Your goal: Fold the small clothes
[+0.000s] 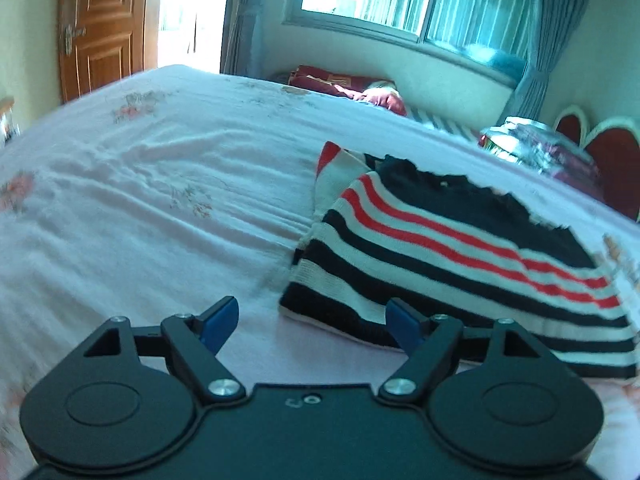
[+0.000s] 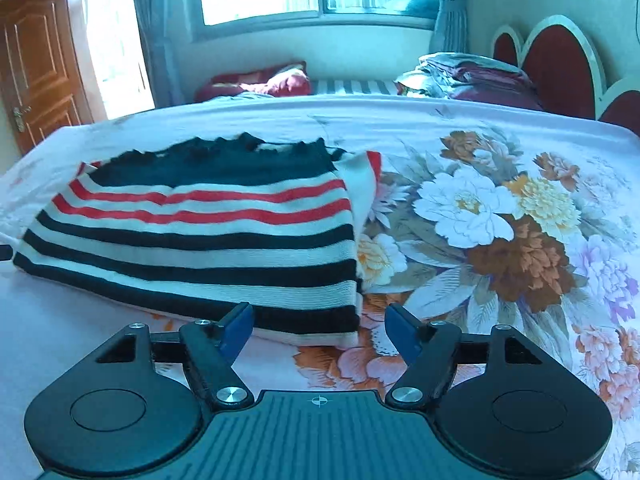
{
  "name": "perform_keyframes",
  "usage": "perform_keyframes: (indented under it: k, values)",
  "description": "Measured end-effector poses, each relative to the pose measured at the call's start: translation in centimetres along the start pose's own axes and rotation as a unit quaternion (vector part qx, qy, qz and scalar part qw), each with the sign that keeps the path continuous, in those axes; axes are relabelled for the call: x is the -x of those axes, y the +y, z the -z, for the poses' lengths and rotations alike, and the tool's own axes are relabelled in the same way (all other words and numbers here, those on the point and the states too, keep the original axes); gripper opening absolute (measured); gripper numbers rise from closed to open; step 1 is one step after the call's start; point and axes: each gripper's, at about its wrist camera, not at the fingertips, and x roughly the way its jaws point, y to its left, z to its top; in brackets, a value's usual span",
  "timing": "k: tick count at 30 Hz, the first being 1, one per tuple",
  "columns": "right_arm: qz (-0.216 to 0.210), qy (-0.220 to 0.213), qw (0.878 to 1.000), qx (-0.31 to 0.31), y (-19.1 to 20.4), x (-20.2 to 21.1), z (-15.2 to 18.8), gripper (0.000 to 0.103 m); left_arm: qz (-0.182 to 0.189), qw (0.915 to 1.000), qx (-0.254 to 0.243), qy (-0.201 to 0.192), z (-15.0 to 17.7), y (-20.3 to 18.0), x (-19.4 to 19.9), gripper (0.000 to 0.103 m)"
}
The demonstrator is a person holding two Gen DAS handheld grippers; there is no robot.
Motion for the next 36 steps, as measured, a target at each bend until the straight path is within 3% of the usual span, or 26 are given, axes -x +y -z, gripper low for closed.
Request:
perform_keyframes:
  k: [1, 2, 3, 5, 8, 13, 18, 19, 20, 24, 26, 27, 29, 30, 32, 34, 36]
  values:
    - [-0.01, -0.008, 1.0, 0.0, 0.2, 0.4, 0.0, 0.033, 0.022, 0.9992, 0.032, 0.009, 0.4, 0.5, 0.0, 0.074]
    - [-0.024, -0.006, 1.0, -0.007, 0.5, 0.4, -0.2, 0.008, 0.04, 0.9971, 0.061, 0.02, 0.8, 0.9, -0.3, 0.062]
    - [-0.034, -0.003, 0.999, -0.021, 0.6, 0.3, -0.3, 0.006, 0.053, 0.9939, 0.091, 0.033, 1.3, 1.3, -0.9, 0.053]
    - [-0.042, -0.011, 0.999, -0.033, 1.0, 0.2, -0.6, 0.006, 0.068, 0.9871, 0.139, 0.043, 2.2, 2.1, -2.1, 0.053]
    - [-0.053, -0.003, 0.998, -0.021, 2.1, -0.7, -1.0, 0.006, 0.09, 0.9785, 0.184, 0.023, 2.6, 2.8, -3.5, 0.053]
    - [-0.073, 0.008, 0.997, -0.024, 3.8, -4.0, -2.7, 0.006, 0.121, 0.9638, 0.237, 0.006, 0.8, 3.8, -6.6, 0.053]
    - [-0.098, 0.013, 0.995, -0.032, 6.8, -7.8, -6.0, 0.006, 0.126, 0.9536, 0.273, -0.018, -0.4, 3.9, -8.7, 0.051]
    - [-0.1, 0.012, 0.995, -0.028, 7.5, -8.4, -6.6, 0.006, 0.122, 0.9538, 0.274, -0.02, -0.8, 3.8, -9.1, 0.048]
    - [-0.101, 0.013, 0.995, -0.022, 8.3, -9.3, -7.2, 0.006, 0.113, 0.9553, 0.273, -0.02, -1.0, 3.7, -9.4, 0.037]
    - [-0.101, 0.018, 0.995, 0.01, 11.3, -11.9, -8.8, 0.006, 0.122, 0.9519, 0.281, -0.001, -2.3, 4.3, -10.8, 0.022]
    - [-0.099, 0.014, 0.994, 0.032, 12.5, -12.6, -9.0, 0.006, 0.146, 0.9464, 0.288, -0.013, -2.9, 4.3, -9.7, 0.02]
    - [-0.1, 0.014, 0.994, 0.038, 12.9, -12.9, -9.0, 0.006, 0.152, 0.9488, 0.276, -0.025, -3.1, 4.1, -9.1, 0.02]
    - [-0.076, 0.047, 0.994, 0.064, 13.6, -14.7, -8.1, 0.005, 0.136, 0.9555, 0.261, -0.016, -2.9, 4.0, -9.4, 0.02]
    - [-0.069, 0.055, 0.993, 0.076, 13.8, -15.9, -7.4, 0.005, 0.123, 0.9554, 0.269, 0.005, -2.5, 4.4, -10.3, 0.02]
    - [-0.068, 0.054, 0.993, 0.078, 13.8, -16.2, -7.5, 0.004, 0.134, 0.9478, 0.289, 0.004, -1.7, 5.0, -10.9, 0.02]
    - [-0.074, 0.059, 0.993, 0.069, 13.3, -16.3, -7.6, 0.004, 0.125, 0.955, 0.269, 0.0, -1.9, 4.4, -10.6, 0.02]
    - [-0.082, 0.055, 0.993, 0.062, 12.8, -16.4, -7.4, 0.004, 0.124, 0.9535, 0.275, -0.003, -2.0, 4.2, -10.4, 0.02]
